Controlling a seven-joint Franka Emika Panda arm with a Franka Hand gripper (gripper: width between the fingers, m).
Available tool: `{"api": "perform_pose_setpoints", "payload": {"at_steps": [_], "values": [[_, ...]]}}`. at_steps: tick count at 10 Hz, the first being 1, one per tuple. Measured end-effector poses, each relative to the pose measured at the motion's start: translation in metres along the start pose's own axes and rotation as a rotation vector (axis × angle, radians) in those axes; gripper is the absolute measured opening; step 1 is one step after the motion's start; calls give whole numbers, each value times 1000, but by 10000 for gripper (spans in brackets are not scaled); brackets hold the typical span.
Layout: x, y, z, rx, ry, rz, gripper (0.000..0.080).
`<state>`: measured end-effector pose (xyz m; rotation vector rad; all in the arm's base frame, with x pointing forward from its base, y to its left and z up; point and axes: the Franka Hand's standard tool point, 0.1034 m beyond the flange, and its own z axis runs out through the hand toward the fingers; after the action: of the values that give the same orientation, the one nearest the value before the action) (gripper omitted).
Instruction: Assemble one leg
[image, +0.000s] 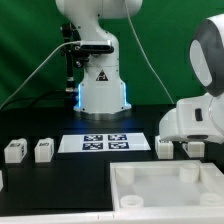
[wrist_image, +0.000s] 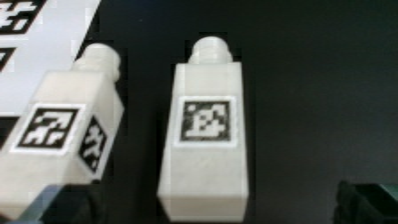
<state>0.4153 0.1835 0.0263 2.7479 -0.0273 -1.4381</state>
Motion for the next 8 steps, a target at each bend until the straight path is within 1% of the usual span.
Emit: {"api": "perform_pose_setpoints", "payload": {"at_steps": [2,3,6,7,8], "values": [[1,-2,25,-4,11,-1,648],[0,-3,33,-10,7,-2,648],[0,-3,36,-14,-3,-3,648],[0,-3,36,-13,-3,-3,638],[0,-3,36,-13,-3,-3,452]]}}
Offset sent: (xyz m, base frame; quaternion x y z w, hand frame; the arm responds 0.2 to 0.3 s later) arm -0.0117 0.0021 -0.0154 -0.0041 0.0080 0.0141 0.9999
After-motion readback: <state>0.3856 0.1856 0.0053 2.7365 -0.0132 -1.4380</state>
